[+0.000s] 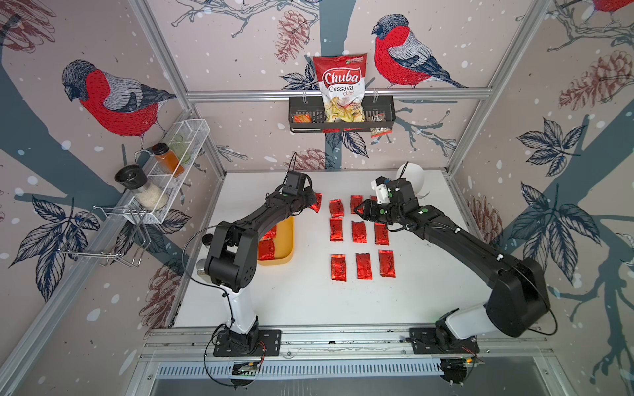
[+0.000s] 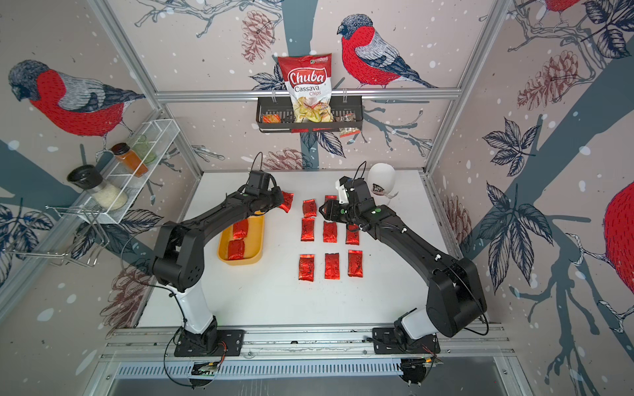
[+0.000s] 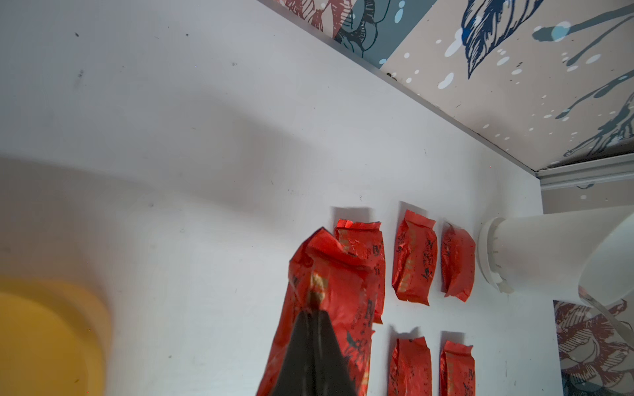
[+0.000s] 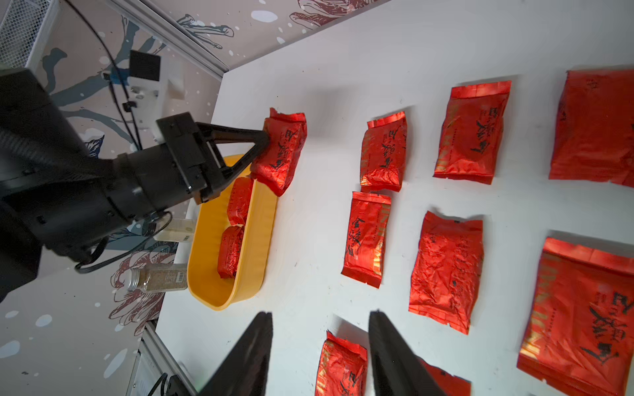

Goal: Take the tea bags out of the storage box
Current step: Place the tea bag at the center of the board.

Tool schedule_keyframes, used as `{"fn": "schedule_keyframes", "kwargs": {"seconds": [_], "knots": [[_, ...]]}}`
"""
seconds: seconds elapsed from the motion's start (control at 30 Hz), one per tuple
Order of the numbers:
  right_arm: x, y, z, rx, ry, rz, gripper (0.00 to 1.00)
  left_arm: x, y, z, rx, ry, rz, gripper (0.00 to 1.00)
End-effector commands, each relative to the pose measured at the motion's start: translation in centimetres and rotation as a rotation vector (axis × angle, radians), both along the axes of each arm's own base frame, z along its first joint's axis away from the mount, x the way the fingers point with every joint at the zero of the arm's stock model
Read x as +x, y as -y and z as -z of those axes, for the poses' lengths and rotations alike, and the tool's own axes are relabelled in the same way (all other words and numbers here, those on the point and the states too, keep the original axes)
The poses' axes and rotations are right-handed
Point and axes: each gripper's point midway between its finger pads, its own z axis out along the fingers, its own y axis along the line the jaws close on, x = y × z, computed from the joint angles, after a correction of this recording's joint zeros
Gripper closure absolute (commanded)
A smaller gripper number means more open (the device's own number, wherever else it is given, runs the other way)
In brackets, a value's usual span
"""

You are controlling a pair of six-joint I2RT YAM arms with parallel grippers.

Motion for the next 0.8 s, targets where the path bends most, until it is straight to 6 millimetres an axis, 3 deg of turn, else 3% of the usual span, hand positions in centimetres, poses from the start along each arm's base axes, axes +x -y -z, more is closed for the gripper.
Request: {"fn": "schedule_keyframes", "kwargs": {"seconds": [0.0,0.37,0.67,0.7,0.77], "knots": [[-0.3,0.6,0.1,-0.012,-0.003,0.016,0.49,2.2,0.7,0.2,-0.024,0.030,-0.035,1.00],[-0.2,1.2,0.2,-0.014,-0.005,0.028,0.49,3.5,1.0,5.4,-0.027,-0.046,-0.085,1.00],[-0.4,1.5,0.4,-0.018,-0.006,0.032,0.49,3.1,1.1,7.7,-0.021,-0.088,-0.077,1.00],[-0.4,1.5,0.4,-0.018,-0.006,0.031,0.49,3.0,1.1,7.7,-0.019,-0.090,-0.075,0.95],[-0.5,1.6,0.3,-0.016,-0.002,0.032,0.49,3.0,1.1,7.4,-0.016,-0.086,-0.072,0.74]]}}
